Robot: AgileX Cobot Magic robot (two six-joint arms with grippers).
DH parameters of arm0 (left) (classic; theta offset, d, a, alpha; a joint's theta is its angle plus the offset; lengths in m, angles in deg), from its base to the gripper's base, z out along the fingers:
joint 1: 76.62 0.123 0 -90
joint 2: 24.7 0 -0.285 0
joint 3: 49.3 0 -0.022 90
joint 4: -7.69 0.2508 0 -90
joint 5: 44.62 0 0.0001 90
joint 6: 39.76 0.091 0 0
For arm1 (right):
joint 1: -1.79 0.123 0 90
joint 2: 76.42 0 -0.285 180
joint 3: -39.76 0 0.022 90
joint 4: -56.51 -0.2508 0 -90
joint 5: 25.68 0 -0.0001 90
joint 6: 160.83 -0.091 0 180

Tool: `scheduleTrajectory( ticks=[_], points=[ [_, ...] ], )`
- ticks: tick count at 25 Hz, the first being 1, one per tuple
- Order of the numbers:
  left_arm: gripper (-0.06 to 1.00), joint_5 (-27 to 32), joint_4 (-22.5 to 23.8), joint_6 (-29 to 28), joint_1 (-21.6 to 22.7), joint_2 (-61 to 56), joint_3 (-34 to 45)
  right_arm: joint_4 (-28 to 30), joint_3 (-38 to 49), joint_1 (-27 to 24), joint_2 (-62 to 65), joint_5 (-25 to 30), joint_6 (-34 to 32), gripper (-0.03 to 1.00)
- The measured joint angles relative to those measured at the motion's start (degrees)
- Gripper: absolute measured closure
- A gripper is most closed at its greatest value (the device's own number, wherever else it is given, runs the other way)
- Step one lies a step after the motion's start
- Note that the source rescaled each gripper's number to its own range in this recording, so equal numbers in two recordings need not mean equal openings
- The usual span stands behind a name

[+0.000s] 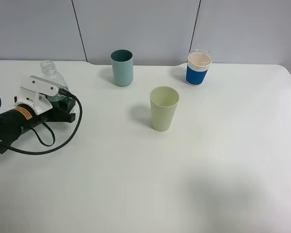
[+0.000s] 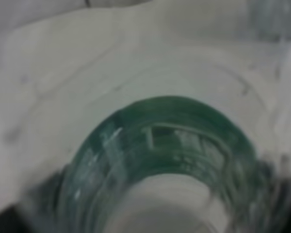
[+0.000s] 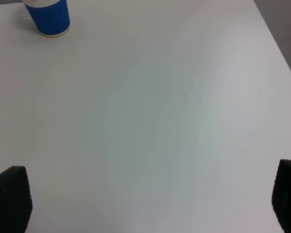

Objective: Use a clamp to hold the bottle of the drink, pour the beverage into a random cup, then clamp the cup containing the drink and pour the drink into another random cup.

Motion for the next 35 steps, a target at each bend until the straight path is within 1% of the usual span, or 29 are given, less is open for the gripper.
scheduleTrajectory(
  ticks=[1, 2, 3, 5, 7, 11, 13, 19, 22, 26, 28, 31, 33, 35],
  points=[
    [0.19, 0.1, 0.0, -0.8, 0.0, 0.0, 0.0, 0.0, 0.0, 0.0, 0.0, 0.0, 0.0, -0.03],
    [0.08, 0.1, 0.0, -1.4, 0.0, 0.0, 0.0, 0.0, 0.0, 0.0, 0.0, 0.0, 0.0, -0.03],
    [0.03, 0.1, 0.0, -1.9, 0.0, 0.0, 0.0, 0.0, 0.0, 0.0, 0.0, 0.0, 0.0, -0.03],
    [-0.03, 0.1, 0.2, -2.1, 0.0, 0.0, 0.0, 0.0, 0.0, 0.0, 0.0, 0.0, 0.0, -0.03],
    [-0.04, 0.1, 0.7, -2.3, 0.0, -0.1, 0.0, 0.0, 0.0, 0.0, 0.0, 0.0, 0.0, -0.03],
    [-0.04, 0.3, 3.2, -2.6, 0.0, -2.2, 0.2, 0.0, 0.0, 0.0, 0.0, 0.0, 0.0, -0.03],
    [-0.04, 0.3, 3.8, -2.8, 0.0, -4.1, 1.1, 0.0, 0.0, 0.0, 0.0, 0.0, 0.0, -0.03],
    [-0.04, 0.3, 3.4, -3.0, 0.0, -11.9, 7.7, 0.0, 0.0, 0.0, 0.0, 0.0, 0.0, -0.03],
    [-0.05, 0.3, 1.6, -3.0, 0.0, -16.5, 12.3, 0.0, 0.0, 0.0, 0.0, 0.0, 0.0, -0.03],
    [-0.05, 0.3, -2.0, -3.1, 0.0, -23.7, 18.3, 0.0, 0.0, 0.0, 0.0, 0.0, 0.0, -0.03],
    [-0.05, 0.3, -3.9, -3.5, 0.0, -27.5, 20.7, 0.0, 0.0, 0.0, 0.0, 0.0, 0.0, -0.03],
    [-0.05, 0.3, -6.3, -3.8, 0.0, -34.1, 22.3, 0.0, 0.0, 0.0, 0.0, 0.0, 0.0, -0.03],
    [-0.05, 2.0, -8.2, -3.8, 0.0, -39.2, 22.4, 0.0, 0.0, 0.0, 0.0, 0.0, 0.0, -0.03],
    [-0.05, 5.4, -10.1, -3.8, 0.0, -45.0, 22.5, 0.0, 0.0, 0.0, 0.0, 0.0, 0.0, -0.03]
  ],
)
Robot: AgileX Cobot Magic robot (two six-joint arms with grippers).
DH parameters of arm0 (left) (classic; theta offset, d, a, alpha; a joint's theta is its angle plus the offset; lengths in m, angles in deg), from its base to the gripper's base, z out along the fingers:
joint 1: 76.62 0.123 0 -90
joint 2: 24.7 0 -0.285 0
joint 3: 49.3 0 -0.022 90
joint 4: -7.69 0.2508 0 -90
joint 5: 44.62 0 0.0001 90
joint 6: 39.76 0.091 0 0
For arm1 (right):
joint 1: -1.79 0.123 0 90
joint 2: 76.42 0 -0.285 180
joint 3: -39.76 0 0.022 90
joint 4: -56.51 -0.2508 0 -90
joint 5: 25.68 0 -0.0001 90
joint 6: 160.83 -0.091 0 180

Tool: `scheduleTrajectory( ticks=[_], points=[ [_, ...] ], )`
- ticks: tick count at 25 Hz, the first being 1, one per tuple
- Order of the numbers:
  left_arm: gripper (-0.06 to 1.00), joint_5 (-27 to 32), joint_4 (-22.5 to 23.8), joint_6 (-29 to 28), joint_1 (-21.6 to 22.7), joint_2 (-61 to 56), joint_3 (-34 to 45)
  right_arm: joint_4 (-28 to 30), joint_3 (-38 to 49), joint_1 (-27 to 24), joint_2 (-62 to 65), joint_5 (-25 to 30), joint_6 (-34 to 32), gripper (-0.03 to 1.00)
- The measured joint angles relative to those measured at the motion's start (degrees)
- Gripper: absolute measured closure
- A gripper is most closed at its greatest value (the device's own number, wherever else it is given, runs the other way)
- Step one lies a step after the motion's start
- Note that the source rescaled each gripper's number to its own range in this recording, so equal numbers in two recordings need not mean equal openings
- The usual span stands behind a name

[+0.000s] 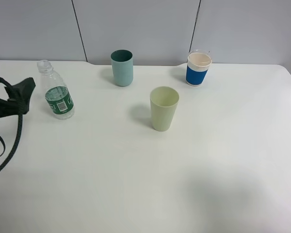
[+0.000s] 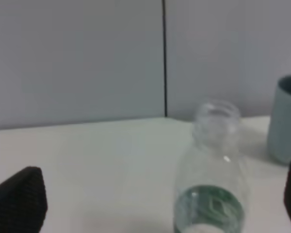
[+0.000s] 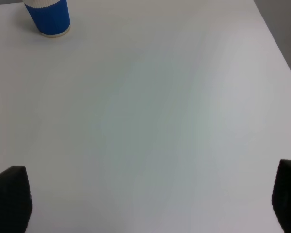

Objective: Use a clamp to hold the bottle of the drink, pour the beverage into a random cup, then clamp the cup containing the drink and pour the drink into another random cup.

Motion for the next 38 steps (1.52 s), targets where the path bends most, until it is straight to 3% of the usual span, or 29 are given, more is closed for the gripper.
scheduleTrajectory(
  ticks=[7, 25, 29, 33, 38],
  points=[
    [-0.05, 13.8, -2.0, 0.3, 0.0, -18.6, -0.7, 0.0, 0.0, 0.0, 0.0, 0.0, 0.0, -0.03],
    [-0.05, 76.7, -1.9, 3.0, 0.0, -47.7, -26.6, 0.0, 0.0, 0.0, 0.0, 0.0, 0.0, -0.03],
    [-0.05, 87.6, -1.4, 3.0, 0.0, -52.1, -31.5, 0.0, 0.0, 0.0, 0.0, 0.0, 0.0, -0.03],
    [-0.05, 93.8, 0.1, 3.0, 0.1, -56.1, -33.6, 0.0, 0.0, 0.0, 0.0, 0.0, 0.0, -0.03],
    [-0.05, 97.0, 1.1, 1.7, 0.1, -61.2, -33.9, 0.0, 0.0, 0.0, 0.0, 0.0, 0.0, -0.03]
  ],
)
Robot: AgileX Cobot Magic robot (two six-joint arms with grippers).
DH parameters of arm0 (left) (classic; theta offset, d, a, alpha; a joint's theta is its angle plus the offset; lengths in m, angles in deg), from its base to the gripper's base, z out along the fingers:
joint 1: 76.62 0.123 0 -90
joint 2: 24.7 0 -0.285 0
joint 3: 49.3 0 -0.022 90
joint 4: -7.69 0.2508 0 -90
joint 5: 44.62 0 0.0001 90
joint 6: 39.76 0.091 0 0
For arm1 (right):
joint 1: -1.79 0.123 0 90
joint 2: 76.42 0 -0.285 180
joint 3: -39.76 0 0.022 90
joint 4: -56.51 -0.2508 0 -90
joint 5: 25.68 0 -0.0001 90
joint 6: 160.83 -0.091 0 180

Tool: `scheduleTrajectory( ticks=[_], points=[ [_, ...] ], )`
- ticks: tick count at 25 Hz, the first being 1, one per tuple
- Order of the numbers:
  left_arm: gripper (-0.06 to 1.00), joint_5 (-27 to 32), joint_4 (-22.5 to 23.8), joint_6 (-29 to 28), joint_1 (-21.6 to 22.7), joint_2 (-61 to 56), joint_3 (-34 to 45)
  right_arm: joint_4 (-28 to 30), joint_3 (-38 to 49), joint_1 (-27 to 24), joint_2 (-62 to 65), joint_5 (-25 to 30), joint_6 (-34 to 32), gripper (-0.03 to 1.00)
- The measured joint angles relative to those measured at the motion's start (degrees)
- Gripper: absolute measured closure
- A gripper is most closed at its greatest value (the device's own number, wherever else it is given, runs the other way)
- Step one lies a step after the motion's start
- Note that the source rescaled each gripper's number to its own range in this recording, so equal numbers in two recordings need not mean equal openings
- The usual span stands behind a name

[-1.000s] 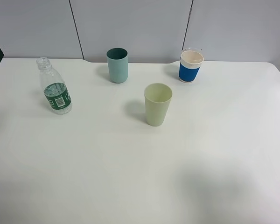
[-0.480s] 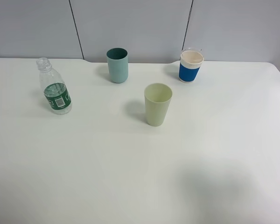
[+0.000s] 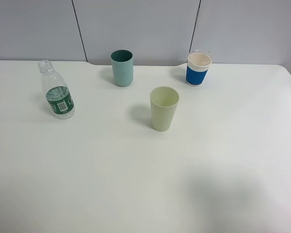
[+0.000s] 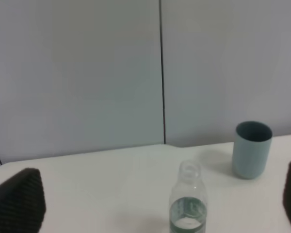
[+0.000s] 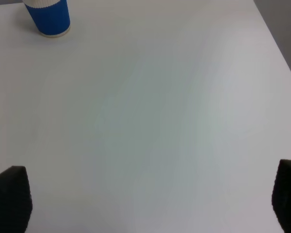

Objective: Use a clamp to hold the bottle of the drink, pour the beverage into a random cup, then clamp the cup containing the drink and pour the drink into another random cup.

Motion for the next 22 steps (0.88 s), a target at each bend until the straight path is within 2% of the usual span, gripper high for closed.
scheduleTrajectory(
  ticks=[5, 13, 19, 22],
  points=[
    [-0.05, 5.6, 0.6, -2.4, 0.0, -3.7, 0.0, 0.0, 0.0, 0.0, 0.0, 0.0, 0.0, -0.03],
    [-0.05, 18.1, 4.3, -6.1, 0.0, -10.2, 0.0, 0.0, 0.0, 0.0, 0.0, 0.0, 0.0, -0.03],
    [-0.05, 25.3, 4.8, -6.4, 0.0, -11.8, 2.6, 0.0, 0.0, 0.0, 0.0, 0.0, 0.0, -0.03],
    [-0.05, 27.0, 4.9, -6.4, 0.0, -11.8, 5.1, 0.0, 0.0, 0.0, 0.0, 0.0, 0.0, -0.03]
  ],
)
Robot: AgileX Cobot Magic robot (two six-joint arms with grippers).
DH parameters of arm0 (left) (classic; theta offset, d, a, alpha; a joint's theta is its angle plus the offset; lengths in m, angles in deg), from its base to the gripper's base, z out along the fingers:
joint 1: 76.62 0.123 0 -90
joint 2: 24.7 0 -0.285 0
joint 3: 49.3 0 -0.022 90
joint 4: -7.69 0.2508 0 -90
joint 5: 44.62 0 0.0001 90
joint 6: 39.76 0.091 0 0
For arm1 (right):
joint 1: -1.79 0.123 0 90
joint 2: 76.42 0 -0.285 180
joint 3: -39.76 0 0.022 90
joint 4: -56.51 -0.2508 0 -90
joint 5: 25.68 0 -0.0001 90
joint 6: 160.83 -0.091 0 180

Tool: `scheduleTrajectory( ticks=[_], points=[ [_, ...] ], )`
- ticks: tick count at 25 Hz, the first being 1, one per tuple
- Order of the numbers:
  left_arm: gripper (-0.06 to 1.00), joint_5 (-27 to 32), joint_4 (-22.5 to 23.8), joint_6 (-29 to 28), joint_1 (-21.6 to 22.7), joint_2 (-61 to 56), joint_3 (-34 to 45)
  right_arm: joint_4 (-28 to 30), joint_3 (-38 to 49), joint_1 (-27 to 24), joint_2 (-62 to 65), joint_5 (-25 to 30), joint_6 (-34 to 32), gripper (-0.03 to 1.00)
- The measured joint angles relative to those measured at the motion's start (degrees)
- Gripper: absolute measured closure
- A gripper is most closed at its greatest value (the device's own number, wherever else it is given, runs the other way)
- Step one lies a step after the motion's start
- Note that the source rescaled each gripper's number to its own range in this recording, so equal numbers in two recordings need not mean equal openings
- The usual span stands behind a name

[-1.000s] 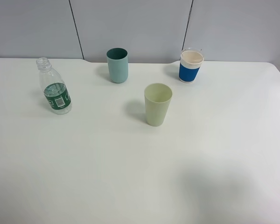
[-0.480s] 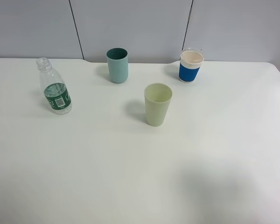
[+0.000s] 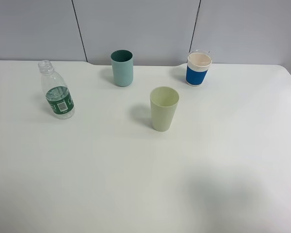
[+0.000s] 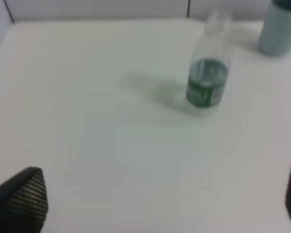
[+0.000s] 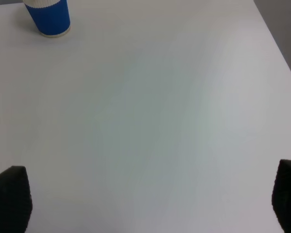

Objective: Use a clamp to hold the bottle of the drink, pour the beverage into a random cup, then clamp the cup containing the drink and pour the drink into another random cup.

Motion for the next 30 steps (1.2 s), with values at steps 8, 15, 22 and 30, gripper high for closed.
scheduleTrajectory(
  ticks=[8, 15, 22, 30],
  points=[
    [-0.05, 0.8, 0.1, 0.2, 0.0, -0.1, 2.7, 0.0, 0.0, 0.0, 0.0, 0.0, 0.0, -0.03],
    [-0.05, 0.8, 0.1, 0.2, 0.0, -0.1, 2.7, 0.0, 0.0, 0.0, 0.0, 0.0, 0.0, -0.03],
    [-0.05, 0.8, 0.5, 0.2, 0.0, -0.1, 2.7, 0.0, 0.0, 0.0, 0.0, 0.0, 0.0, -0.03],
    [-0.05, 0.8, 0.5, 0.2, 0.0, -0.1, 2.7, 0.0, 0.0, 0.0, 0.0, 0.0, 0.0, -0.03]
  ],
)
